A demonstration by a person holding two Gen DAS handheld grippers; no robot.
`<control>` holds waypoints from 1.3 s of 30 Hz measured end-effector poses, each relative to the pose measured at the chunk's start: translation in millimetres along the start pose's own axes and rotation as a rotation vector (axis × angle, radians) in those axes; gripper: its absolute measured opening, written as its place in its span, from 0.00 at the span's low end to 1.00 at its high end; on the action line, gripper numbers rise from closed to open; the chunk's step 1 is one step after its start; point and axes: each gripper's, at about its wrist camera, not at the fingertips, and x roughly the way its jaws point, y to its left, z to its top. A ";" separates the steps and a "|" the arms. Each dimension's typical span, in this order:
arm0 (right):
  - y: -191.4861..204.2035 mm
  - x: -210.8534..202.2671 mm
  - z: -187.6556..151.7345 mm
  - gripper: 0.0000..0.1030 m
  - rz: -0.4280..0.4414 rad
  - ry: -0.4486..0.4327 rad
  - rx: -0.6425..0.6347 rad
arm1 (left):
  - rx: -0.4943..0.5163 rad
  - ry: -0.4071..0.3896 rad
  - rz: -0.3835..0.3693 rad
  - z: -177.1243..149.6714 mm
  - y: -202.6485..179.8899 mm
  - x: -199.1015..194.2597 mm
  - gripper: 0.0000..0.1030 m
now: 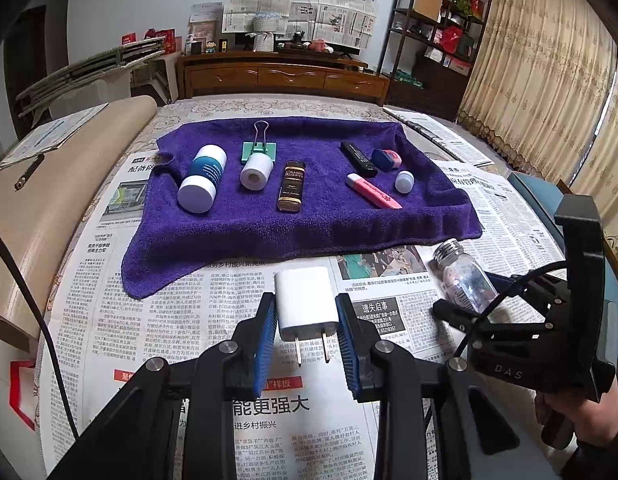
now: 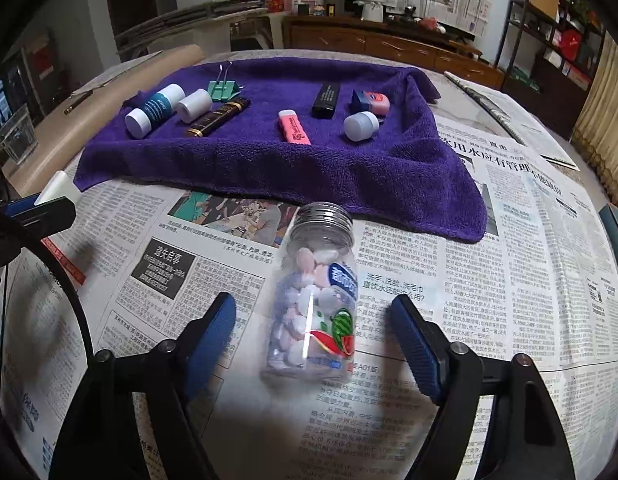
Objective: Organize rigid objects
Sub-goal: 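Grasp the white plug charger with the left tool while the right tool grasps the candy jar, then place the charger on the towel with the left tool while the right tool places the candy jar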
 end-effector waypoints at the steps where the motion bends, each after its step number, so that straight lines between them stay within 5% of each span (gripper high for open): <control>1: 0.9 -0.9 0.7 0.56 0.004 -0.004 -0.003 | 0.000 0.001 0.000 -0.1 0.1 -0.3 0.27; 3: 2.1 -2.7 1.6 0.40 -0.004 -0.010 -0.008 | -0.002 0.000 0.000 -0.4 0.6 -1.3 0.27; 24: -25.1 -31.5 6.2 0.40 0.077 -0.050 0.070 | -0.009 -0.036 -0.003 6.9 11.2 -11.7 0.27; 39: -51.0 -51.2 31.9 0.40 0.129 -0.097 0.141 | -0.012 -0.042 0.012 47.5 18.3 -0.5 0.27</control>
